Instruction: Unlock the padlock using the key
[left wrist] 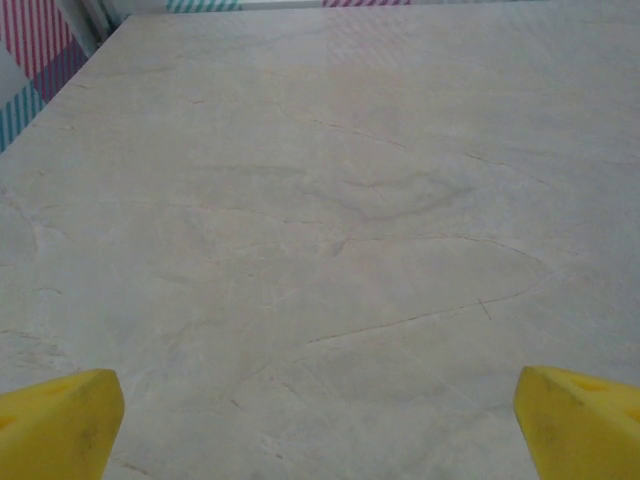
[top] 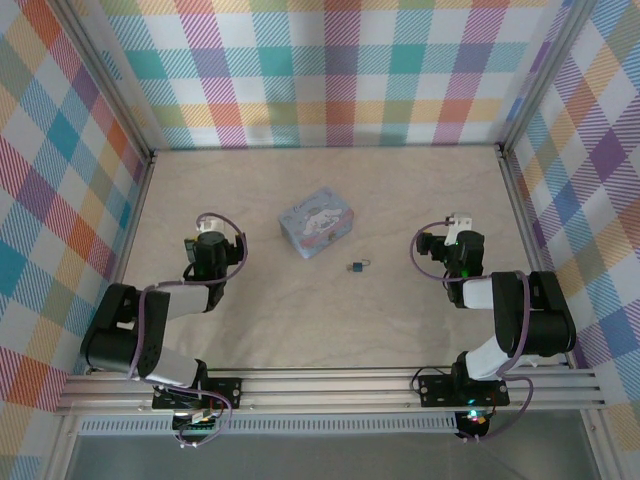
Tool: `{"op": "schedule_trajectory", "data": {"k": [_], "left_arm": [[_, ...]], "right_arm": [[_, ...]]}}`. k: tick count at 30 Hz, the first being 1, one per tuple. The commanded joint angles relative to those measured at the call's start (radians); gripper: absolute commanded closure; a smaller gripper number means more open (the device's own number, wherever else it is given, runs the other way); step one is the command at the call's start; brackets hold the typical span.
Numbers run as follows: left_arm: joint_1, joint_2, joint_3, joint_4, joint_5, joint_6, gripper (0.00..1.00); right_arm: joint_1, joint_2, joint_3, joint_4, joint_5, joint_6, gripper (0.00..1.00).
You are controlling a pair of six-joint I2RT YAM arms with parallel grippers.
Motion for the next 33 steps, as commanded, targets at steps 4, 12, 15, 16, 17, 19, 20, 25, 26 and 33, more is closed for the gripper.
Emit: {"op": "schedule_trajectory", "data": {"k": [4, 12, 15, 16, 17, 19, 20, 25, 26, 33], "left_arm": [[0.041, 0.065, -0.051, 0.213, 0.08, -0.007, 0.0], [0.094, 0.085, -0.01, 0.15, 0.14, -0.043, 0.0], [0.094, 0.083, -0.01, 0.142, 0.142, -0.043, 0.0], [0.094, 0.084, -0.01, 0.146, 0.141, -0.042, 0.0], [0.093, 0.082, -0.01, 0.144, 0.141, -0.042, 0.0], [0.094, 0.083, -0.009, 0.145, 0.142, -0.042, 0.0], [0.094, 0.083, -0.009, 0.145, 0.141, -0.042, 0.0], [0.094, 0.084, -0.01, 0.145, 0.141, -0.042, 0.0], [0.094, 0.083, -0.01, 0.145, 0.141, -0.042, 0.0], [0.093, 0.083, -0.01, 0.145, 0.141, -0.042, 0.0]], "right_arm": [[-0.002, -0.004, 0.021, 0.009, -0.021, 0.012, 0.0], [-0.002, -0.004, 0.021, 0.008, -0.021, 0.012, 0.0], [-0.002, -0.004, 0.019, 0.01, -0.02, 0.01, 0.0], [-0.002, -0.004, 0.019, 0.009, -0.021, 0.01, 0.0], [-0.002, -0.004, 0.019, 0.01, -0.021, 0.01, 0.0], [-0.002, -0.004, 0.02, 0.008, -0.02, 0.009, 0.0], [-0.002, -0.004, 0.021, 0.009, -0.021, 0.009, 0.0], [-0.002, -0.004, 0.021, 0.009, -0.02, 0.01, 0.0], [-0.002, -0.004, 0.021, 0.009, -0.021, 0.009, 0.0], [-0.002, -0.003, 0.025, 0.002, -0.024, 0.009, 0.0]]}}
